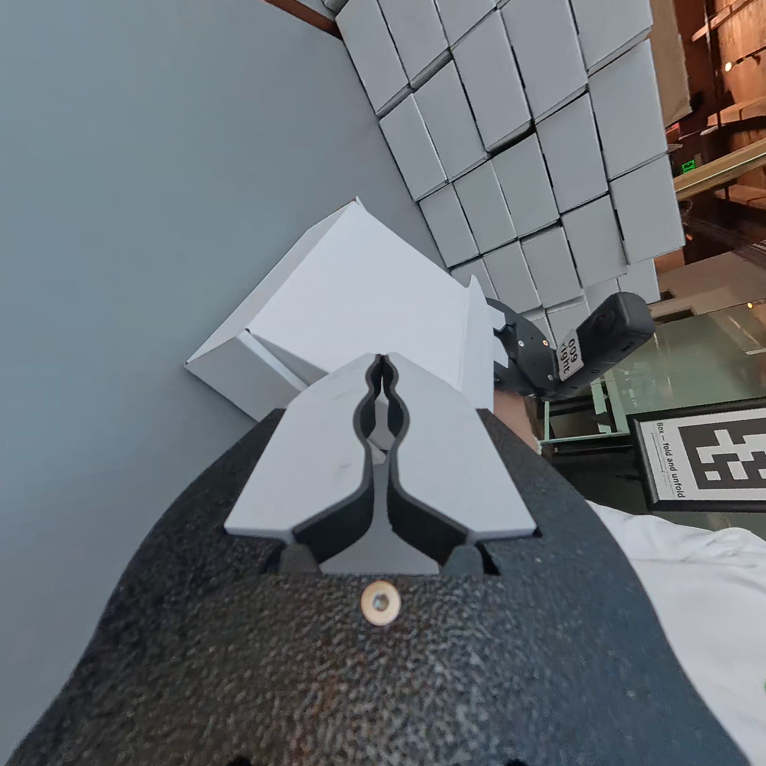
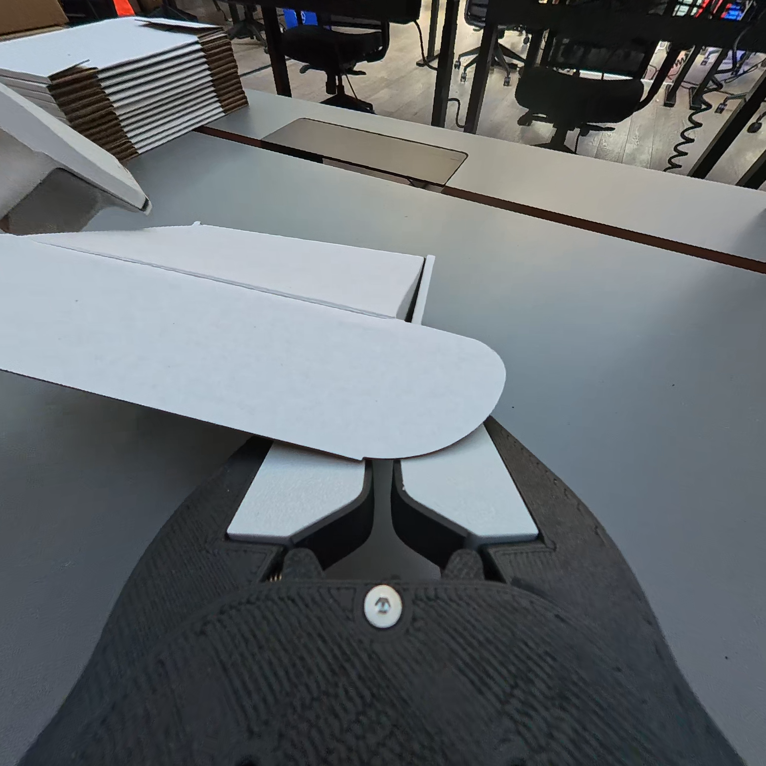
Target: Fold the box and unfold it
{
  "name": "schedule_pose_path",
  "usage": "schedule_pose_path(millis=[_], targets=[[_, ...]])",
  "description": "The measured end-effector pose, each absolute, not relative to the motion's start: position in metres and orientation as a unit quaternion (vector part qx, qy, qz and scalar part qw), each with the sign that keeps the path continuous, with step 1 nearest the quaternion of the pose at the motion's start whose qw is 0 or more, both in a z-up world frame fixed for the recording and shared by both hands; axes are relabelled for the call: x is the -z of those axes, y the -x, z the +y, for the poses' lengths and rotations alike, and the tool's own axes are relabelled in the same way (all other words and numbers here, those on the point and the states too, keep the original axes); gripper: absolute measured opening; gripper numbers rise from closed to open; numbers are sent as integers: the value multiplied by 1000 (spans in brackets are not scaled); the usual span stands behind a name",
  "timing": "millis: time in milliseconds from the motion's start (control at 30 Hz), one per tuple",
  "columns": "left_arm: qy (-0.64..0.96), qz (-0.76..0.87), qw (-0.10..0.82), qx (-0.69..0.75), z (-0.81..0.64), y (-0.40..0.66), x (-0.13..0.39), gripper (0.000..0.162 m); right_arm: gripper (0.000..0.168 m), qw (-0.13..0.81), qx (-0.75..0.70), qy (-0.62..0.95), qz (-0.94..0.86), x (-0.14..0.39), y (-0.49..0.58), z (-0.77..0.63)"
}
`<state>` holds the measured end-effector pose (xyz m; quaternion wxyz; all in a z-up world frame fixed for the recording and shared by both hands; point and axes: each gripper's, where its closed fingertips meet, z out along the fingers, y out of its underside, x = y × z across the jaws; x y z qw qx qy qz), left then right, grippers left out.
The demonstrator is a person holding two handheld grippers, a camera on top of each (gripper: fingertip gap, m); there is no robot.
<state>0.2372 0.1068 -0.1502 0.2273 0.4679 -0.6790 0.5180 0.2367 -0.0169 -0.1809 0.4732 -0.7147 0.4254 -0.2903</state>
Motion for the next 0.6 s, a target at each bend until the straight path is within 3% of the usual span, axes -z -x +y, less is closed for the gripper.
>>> schedule_pose_path(millis=[133, 300, 467, 600], targets=[[-478, -694, 196, -502, 109, -237, 166, 0, 4, 495, 272, 733, 379, 177, -227, -18], [-478, -726, 143, -473, 111, -234, 180, 0, 18, 493, 130, 771, 381, 189, -173, -32], [-464, -749, 99, -463, 107, -234, 182, 0, 0, 454, 64, 806, 374, 180, -135, -59], [-457, -770, 66, -439, 107, -235, 184, 0, 0, 494, 153, 791, 327, 129, -167, -49]])
